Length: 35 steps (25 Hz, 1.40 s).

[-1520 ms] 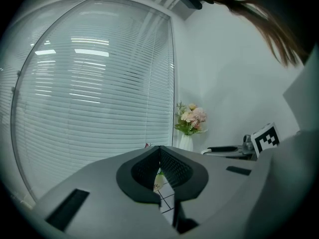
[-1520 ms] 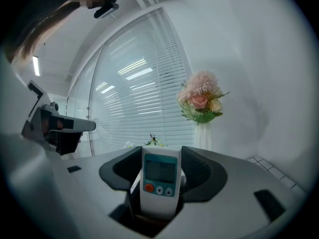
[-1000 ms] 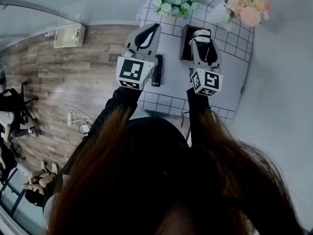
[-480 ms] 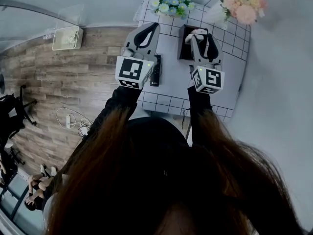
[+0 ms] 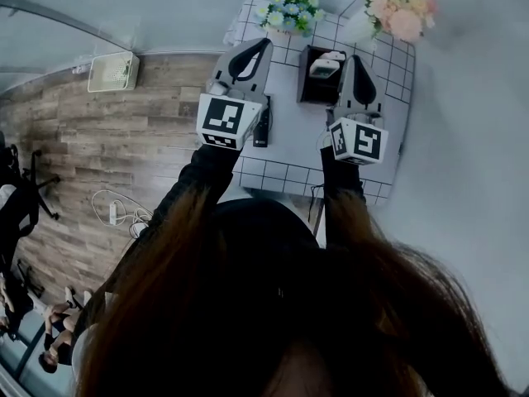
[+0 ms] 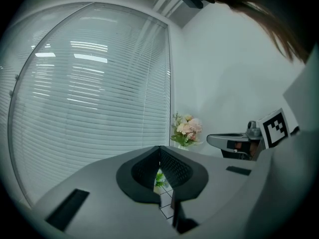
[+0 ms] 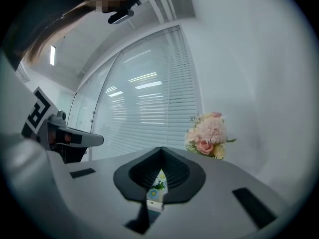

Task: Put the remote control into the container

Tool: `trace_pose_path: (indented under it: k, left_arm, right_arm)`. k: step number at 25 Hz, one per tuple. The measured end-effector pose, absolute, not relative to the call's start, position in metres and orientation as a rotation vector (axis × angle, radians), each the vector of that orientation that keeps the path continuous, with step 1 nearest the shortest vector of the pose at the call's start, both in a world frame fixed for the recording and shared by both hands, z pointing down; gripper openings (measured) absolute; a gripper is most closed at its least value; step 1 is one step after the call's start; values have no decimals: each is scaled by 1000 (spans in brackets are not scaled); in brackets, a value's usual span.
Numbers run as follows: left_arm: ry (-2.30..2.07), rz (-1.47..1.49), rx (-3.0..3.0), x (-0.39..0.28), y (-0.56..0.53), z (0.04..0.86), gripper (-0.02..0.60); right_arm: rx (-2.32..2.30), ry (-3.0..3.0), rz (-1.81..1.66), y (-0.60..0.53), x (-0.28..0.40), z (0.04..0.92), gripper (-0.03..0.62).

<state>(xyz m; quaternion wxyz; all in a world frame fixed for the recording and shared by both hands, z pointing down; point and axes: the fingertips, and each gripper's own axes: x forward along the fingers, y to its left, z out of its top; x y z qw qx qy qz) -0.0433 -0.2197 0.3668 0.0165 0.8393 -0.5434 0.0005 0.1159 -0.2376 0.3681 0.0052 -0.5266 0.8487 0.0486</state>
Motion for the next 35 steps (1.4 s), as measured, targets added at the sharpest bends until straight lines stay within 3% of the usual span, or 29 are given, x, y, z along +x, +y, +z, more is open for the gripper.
trace_pose_path:
  k: [35]
  left_arm:
    - [-1811, -110, 2623, -86, -136, 323, 9]
  right_arm:
    - [-1585, 2617, 172, -145, 93, 320, 18]
